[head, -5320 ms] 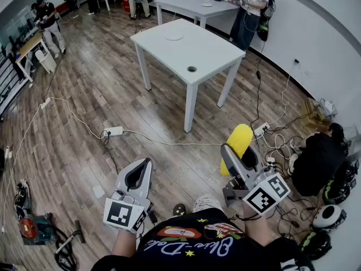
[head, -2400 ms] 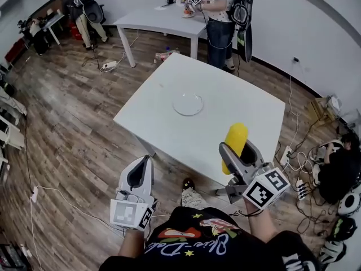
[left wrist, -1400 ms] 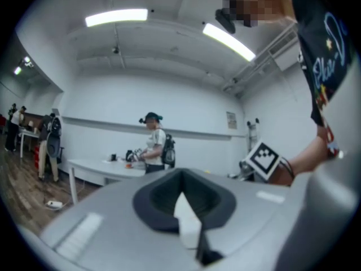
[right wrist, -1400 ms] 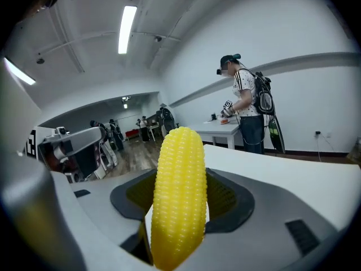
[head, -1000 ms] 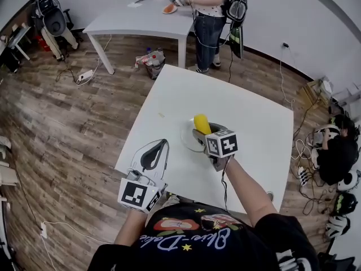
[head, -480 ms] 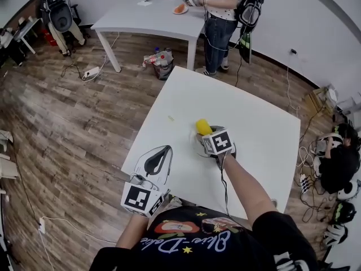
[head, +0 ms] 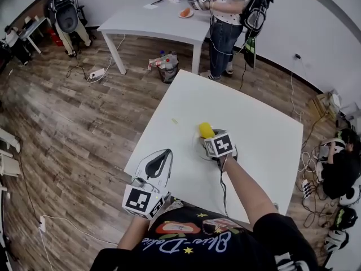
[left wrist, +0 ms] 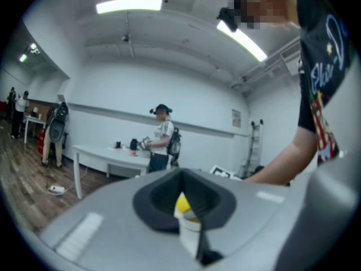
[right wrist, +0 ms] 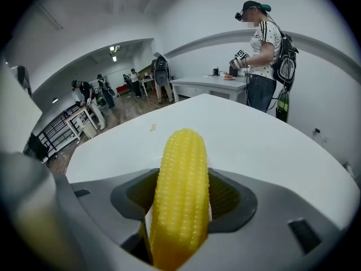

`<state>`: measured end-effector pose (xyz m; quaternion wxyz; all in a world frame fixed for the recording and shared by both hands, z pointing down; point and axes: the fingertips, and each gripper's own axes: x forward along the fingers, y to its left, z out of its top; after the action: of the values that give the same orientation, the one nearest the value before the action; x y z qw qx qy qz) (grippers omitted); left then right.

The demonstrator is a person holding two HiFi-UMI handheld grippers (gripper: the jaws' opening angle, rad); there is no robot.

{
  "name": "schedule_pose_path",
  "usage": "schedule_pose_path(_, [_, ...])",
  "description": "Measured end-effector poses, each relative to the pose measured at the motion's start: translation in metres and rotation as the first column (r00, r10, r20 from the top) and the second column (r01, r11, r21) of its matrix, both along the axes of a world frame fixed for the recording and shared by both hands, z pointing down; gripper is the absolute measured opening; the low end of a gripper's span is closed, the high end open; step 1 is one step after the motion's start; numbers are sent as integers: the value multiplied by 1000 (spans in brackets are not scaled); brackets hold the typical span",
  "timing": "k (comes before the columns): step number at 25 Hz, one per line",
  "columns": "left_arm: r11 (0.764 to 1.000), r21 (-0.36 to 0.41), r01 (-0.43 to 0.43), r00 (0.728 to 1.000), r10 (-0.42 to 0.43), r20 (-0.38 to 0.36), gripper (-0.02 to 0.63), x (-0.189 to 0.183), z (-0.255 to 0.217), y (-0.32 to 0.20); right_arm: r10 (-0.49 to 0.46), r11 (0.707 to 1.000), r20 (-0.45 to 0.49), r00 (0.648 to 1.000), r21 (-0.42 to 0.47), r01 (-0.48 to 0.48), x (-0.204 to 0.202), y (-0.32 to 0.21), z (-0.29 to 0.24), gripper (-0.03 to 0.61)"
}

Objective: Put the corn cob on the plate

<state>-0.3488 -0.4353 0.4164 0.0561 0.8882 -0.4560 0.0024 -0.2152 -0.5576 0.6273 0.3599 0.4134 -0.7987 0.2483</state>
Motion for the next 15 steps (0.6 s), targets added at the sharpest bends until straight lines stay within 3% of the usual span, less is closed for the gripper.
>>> schedule_pose_path(5, [1000, 16, -7, 1000, 7, 2, -4, 2, -5, 7, 0, 999, -30, 1000, 43, 1, 4, 3, -6, 243])
schedule_pose_path(8, [1000, 28, -8, 1000, 9, -10, -5, 2, -9, 11, -9, 987, -10, 1000, 162, 11, 7, 6, -39, 250])
schedule_pose_path(11, [999, 46, -15, 1000, 15, 6, -3, 7, -14, 12, 11, 950, 102, 995, 308, -42, 21, 15, -92, 249])
schedule_pose_path(14, [998, 62, -21, 1000, 20, 20, -4, 11, -17, 11, 58, 904, 266, 962, 396, -164, 43, 36, -143, 246])
schedule_pose_path(15, [998, 66, -22, 1000, 21, 23, -3, 11, -18, 10, 81, 887, 307, 948, 412, -209, 52, 44, -156, 212])
